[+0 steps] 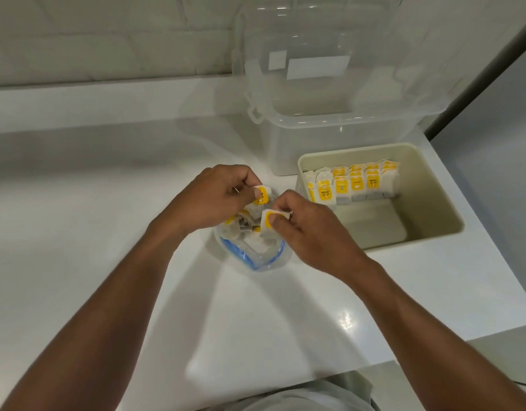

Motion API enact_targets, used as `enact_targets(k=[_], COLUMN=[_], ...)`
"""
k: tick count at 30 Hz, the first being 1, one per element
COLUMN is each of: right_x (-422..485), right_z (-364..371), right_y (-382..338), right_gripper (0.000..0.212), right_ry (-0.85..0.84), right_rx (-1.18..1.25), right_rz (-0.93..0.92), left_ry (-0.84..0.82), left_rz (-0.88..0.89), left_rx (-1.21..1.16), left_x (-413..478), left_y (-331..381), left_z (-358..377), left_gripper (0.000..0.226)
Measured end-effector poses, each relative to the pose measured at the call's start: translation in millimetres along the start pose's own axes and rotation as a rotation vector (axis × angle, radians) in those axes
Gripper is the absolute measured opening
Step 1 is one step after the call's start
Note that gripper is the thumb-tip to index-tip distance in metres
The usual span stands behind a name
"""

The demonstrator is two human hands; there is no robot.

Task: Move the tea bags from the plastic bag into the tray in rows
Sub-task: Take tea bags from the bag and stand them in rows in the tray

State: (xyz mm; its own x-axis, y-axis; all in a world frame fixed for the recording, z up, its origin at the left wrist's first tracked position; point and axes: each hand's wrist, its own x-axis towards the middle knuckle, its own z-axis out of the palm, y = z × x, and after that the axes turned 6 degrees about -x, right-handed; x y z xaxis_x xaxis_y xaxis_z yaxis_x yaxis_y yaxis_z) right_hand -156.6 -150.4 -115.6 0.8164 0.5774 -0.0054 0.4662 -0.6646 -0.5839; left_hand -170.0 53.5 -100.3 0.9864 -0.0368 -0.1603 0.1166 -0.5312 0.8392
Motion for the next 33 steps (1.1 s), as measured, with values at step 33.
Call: enact_targets(k=[33], right_x=[31.5], right_z=[-147.0], right_y=[159.7], right_gripper=[0.011], right_ry=[-0.086], right_rx=[-0.085], right_rz=[0.093], left_ry=[-0.035], left_rz=[0.042], left_rx=[0.418], left_x=[109.0], left_y=[98.2], left_z=[106.7], left_gripper=[0.007])
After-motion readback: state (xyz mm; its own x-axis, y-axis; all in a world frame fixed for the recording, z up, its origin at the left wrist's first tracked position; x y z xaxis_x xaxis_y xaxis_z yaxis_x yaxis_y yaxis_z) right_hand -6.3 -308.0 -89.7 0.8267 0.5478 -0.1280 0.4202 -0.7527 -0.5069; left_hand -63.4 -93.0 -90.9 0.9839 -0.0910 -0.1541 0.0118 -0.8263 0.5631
